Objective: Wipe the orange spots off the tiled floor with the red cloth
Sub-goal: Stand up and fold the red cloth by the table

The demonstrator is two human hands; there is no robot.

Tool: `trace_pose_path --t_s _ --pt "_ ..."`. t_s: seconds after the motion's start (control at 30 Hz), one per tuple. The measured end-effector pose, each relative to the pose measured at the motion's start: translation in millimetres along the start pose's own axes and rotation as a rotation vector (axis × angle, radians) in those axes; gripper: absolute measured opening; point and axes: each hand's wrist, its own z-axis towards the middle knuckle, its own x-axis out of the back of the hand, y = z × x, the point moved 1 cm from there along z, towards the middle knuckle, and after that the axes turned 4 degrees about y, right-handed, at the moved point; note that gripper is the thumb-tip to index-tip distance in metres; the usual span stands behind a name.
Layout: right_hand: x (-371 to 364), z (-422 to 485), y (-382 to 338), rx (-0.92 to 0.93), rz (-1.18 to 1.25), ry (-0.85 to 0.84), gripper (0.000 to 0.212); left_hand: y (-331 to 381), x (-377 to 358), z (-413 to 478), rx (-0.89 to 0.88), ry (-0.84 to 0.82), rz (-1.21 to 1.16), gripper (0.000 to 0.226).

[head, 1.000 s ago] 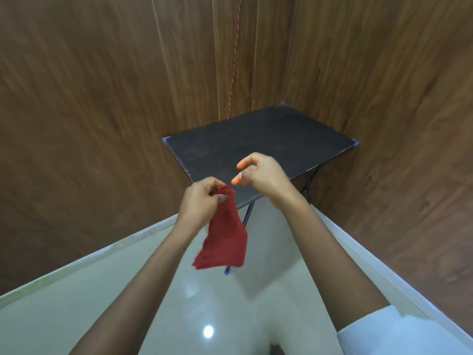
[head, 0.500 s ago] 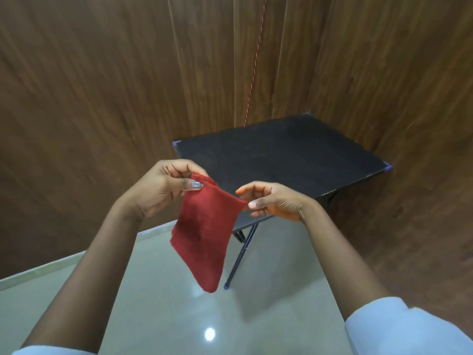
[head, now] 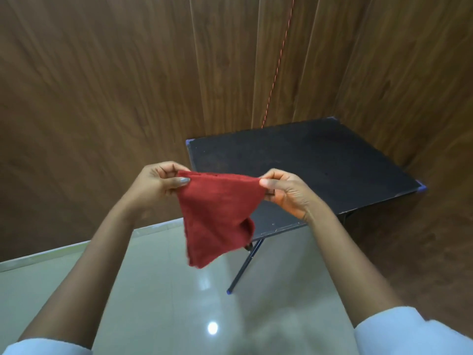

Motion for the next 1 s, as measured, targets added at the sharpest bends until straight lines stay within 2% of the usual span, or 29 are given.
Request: trace_pose_path --t_s 0.07,0.13,0.37,0.47,0.6,0.63,0.67,0.77,0.83,0.93,1.0 --pt "-3 8 -4 0.052 -0.118 0.071 0.014 -12 -1 9 -0.024 0.103 0.103 0.019" --pt "-4 17 -6 0.097 -0.131 0.161 0.016 -14 -1 18 -0.076 0.152 0.105 0.020" --pt "-18 41 -17 0.204 -0.233 0.273 0.012 -14 3 46 -0.203 0.210 0.154 0.024" --pt "-26 44 -19 0.176 -0.143 0.261 0.009 -17 11 49 -0.178 0.269 -0.035 0.022" --pt "-31 50 -28 0.190 0.063 0.285 0.006 -4 3 54 -0.188 0.230 -0.251 0.019" --pt "-28 53 -27 0.191 0.183 0.258 0.012 0 -1 55 -0.197 0.219 -0.298 0.019" --pt "-25 55 -21 0.168 0.255 0.195 0.028 4 -3 57 -0.203 0.211 -0.336 0.018" --pt "-25 50 36 -0.139 0.009 0.010 0.069 2 -7 63 -0.145 0.209 -0.419 0.014" --pt "-28 43 72 -0.291 0.048 -0.075 0.088 -2 -5 63 -0.085 0.253 -0.464 0.012" --pt "-25 42 85 -0.302 0.295 -0.110 0.091 3 -1 69 -0.065 0.298 -0.480 0.016" --pt "-27 39 87 -0.283 0.270 -0.119 0.075 3 -1 71 -0.051 0.299 -0.470 0.017"
